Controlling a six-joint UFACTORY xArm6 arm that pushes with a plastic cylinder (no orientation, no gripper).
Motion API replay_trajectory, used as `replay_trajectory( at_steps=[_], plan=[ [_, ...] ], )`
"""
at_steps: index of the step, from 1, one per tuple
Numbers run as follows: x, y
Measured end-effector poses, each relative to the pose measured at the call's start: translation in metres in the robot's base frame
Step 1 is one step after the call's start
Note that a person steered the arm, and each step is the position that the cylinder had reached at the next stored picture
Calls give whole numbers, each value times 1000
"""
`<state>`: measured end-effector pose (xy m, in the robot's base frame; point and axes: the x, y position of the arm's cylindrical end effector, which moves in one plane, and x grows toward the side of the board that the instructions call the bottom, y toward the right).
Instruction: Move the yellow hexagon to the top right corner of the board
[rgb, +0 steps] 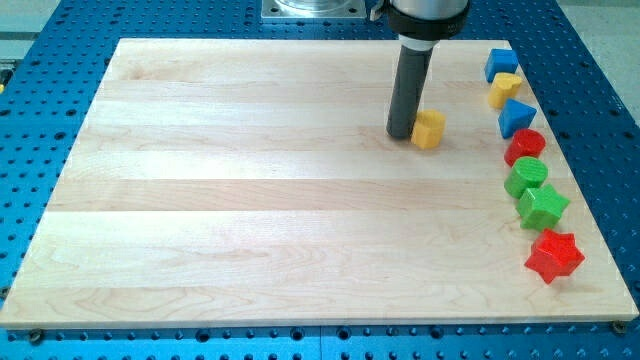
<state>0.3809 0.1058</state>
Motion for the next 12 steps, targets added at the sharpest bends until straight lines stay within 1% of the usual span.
replay_trajectory(
  at_steps=[2, 3, 4, 5, 7, 8, 9, 10, 11, 12],
  plan=[
    [1, 0],
    [54, -16],
    [98, -14],
    [101, -9],
    [-3, 50],
    [-30, 32],
    [-67, 14],
    [-110, 58],
    [-134, 57],
    [-144, 0]
  ],
)
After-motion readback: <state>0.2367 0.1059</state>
